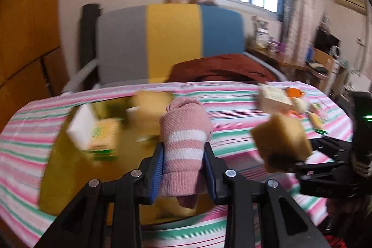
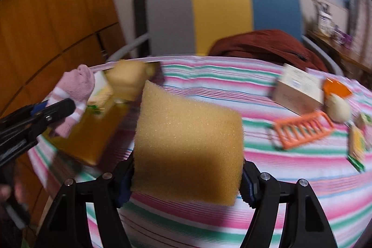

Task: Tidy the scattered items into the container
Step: 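Lower the sock and sponge into the gold tray and open both tools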

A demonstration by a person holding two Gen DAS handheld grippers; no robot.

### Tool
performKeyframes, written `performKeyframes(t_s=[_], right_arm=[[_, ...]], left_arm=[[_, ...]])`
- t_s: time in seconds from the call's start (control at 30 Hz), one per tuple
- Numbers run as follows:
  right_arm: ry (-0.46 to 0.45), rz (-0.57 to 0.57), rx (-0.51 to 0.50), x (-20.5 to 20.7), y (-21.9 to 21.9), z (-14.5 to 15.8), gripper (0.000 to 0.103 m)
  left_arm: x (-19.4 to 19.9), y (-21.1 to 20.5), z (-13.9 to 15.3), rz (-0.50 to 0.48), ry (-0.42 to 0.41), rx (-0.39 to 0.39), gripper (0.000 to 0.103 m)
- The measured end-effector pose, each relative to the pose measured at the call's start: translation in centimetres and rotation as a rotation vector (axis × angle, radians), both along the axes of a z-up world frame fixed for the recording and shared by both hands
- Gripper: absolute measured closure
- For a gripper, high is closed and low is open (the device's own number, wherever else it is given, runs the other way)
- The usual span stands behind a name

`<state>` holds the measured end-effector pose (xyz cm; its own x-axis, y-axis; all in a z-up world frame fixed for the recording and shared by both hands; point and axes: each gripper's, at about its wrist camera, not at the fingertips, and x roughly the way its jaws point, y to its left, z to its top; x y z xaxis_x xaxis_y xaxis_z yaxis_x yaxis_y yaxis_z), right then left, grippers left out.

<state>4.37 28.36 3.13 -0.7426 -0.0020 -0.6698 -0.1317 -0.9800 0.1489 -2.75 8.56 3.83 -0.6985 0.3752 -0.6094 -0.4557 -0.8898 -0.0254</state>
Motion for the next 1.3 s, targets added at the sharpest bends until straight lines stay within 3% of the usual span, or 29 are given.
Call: performKeyframes(t_s=[0.23, 0.4, 0.77, 1.0, 1.23, 1.3], right_arm=[[0.026, 0.205, -0.033, -4.1, -5.8, 2.5, 0.029], [-0.02, 0.313, 0.001, -7.8, -9.8, 2.4, 0.029], [-0.223, 0.304, 0.056, -14.7, -11.3, -2.4, 0.029], [-0.269, 0.272, 0.084, -17.4, -11.1, -4.2, 0.028], [-0.227, 0.305, 0.093, -17.1, -11.5, -4.2, 0.002], [-0.202, 0.303, 0.099, -16.5, -11.4, -4.0, 0.0]], left_arm=[[-4.7, -7.2, -1.3, 0.132, -0.095, 0.023, 0.072], [-8.4, -9.0, -0.7, 0.119, -0.131, 0.091, 0.072], [-17.8, -5.5, -2.8, 0.11, -0.227, 0.011, 0.072], [-21.5, -4.4, -4.3, 0.145, -0.291, -0.029, 0.07], [-20.8, -5.1, -4.5, 0.145, -0.283, -0.01, 0.061], [-19.8, -5.8, -4.1, 0.158, -0.259, 0.009, 0.061]])
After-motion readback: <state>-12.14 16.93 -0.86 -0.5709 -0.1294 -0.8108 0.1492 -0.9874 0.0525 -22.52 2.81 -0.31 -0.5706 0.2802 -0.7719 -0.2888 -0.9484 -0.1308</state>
